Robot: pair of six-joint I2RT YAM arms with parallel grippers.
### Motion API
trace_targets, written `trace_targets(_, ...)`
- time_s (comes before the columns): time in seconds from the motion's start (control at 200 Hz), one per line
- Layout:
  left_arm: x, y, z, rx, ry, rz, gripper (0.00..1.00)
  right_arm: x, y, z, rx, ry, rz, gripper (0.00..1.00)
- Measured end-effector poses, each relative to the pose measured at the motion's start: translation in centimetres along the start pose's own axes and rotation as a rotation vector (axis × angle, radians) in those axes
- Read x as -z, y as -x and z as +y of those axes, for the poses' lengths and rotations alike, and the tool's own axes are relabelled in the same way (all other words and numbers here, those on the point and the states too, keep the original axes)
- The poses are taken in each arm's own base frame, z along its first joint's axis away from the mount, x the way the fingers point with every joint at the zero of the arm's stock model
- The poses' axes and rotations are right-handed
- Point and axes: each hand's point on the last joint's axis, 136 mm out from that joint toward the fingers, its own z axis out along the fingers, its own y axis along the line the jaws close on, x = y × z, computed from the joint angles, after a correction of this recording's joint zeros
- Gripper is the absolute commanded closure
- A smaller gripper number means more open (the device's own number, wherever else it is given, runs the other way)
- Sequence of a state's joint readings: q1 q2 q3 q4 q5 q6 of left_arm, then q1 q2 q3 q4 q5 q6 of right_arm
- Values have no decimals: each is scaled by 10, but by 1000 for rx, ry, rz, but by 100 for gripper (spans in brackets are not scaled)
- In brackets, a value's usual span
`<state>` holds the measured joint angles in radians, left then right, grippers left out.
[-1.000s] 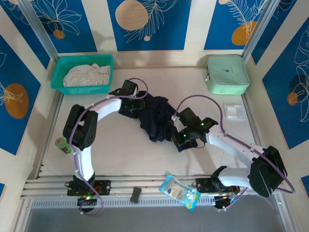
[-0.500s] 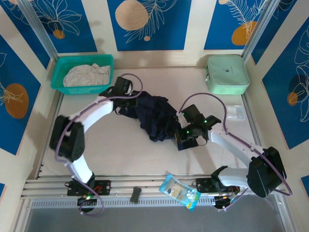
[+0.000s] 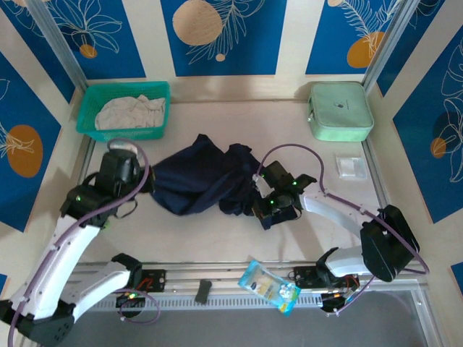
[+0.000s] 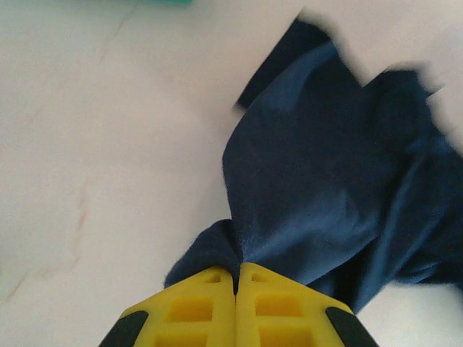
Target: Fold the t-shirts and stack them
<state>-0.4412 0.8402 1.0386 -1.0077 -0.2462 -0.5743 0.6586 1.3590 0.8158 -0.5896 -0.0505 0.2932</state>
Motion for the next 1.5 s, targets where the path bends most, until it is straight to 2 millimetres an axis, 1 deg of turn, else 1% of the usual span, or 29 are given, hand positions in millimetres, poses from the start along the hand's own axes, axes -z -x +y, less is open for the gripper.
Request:
trace_targets(0.06, -14, -31, 21, 17, 82, 80, 100, -2, -2, 1, -12, 6, 12, 72)
trace_targets(0.115, -23, -50, 33, 31, 135, 132, 100, -1, -3, 1, -14, 8, 19, 66)
trace_targets(0.165, -28, -57, 38, 47, 170, 157, 100, 1, -3, 1, -25, 12, 27, 61)
trace_targets(0.17, -28, -57, 38, 47, 172, 158, 100, 2, -2, 1, -23, 13, 26, 60)
trace_targets(0.185, -29, -58, 39, 52, 178, 161, 100, 3, -1, 1, -29, 13, 23, 53)
trace_targets(0.2, -30, -58, 40, 56, 185, 163, 100, 5, 0, 1, -29, 14, 20, 50)
trace_targets(0.28, -33, -56, 41, 76, 204, 160, 100, 21, 11, 0, -42, 18, -20, 43)
trace_targets(0.33, -37, -55, 40, 87, 211, 160, 100, 38, 26, -4, -64, 15, -77, 41)
trace_targets(0.385, -41, -55, 40, 95, 217, 156, 100, 57, 43, -11, -91, 7, -143, 40)
trace_targets(0.44, -44, -56, 41, 103, 225, 156, 100, 79, 68, -23, -131, -8, -216, 40)
trace_targets(0.485, -46, -56, 41, 109, 229, 153, 100, 91, 88, -32, -147, -23, -259, 41)
trace_targets(0.52, -48, -57, 42, 110, 233, 153, 100, 97, 104, -40, -156, -38, -279, 41)
trace_targets(0.56, -49, -58, 42, 114, 236, 152, 100, 98, 119, -46, -154, -51, -286, 42)
trace_targets(0.565, -49, -58, 42, 114, 237, 152, 100, 96, 124, -47, -148, -54, -285, 42)
trace_targets(0.585, -50, -58, 43, 115, 238, 151, 100, 95, 131, -50, -147, -60, -283, 42)
trace_targets(0.655, -50, -57, 43, 122, 239, 144, 100, 79, 161, -59, -122, -80, -256, 43)
trace_targets(0.705, -51, -56, 42, 128, 238, 137, 100, 60, 181, -69, -97, -95, -227, 43)
trace_targets(0.76, -51, -55, 42, 133, 239, 131, 100, 37, 195, -81, -85, -111, -189, 42)
trace_targets(0.851, -51, -53, 43, 136, 244, 125, 100, 0, 211, -99, -65, -129, -119, 42)
trace_targets(0.896, -51, -53, 44, 136, 247, 123, 100, -18, 216, -107, -61, -133, -88, 37)
trace_targets(0.976, -51, -53, 44, 139, 251, 119, 100, -42, 220, -117, -59, -137, -38, 34)
trace_targets(1.016, -51, -52, 45, 140, 253, 116, 100, -51, 220, -121, -60, -137, -18, 34)
trace_targets(1.101, -51, -51, 46, 140, 259, 112, 100, -63, 216, -128, -67, -149, 19, 40)
trace_targets(1.186, -50, -50, 47, 139, 266, 103, 100, -59, 217, -129, -76, -145, 20, 53)
trace_targets(1.271, -51, -48, 48, 139, 272, 94, 100, -59, 213, -131, -79, -140, 35, 71)
trace_targets(1.356, -53, -46, 48, 137, 282, 88, 100, -60, 208, -133, -105, -141, 50, 86)
trace_targets(1.391, -55, -45, 48, 134, 288, 88, 100, -60, 205, -135, -114, -142, 56, 100)
trace_targets(1.426, -56, -45, 49, 130, 294, 87, 100, -60, 203, -137, -118, -142, 61, 100)
trace_targets(1.501, -58, -44, 50, 121, 313, 87, 100, -51, 202, -141, -135, -158, 53, 100)
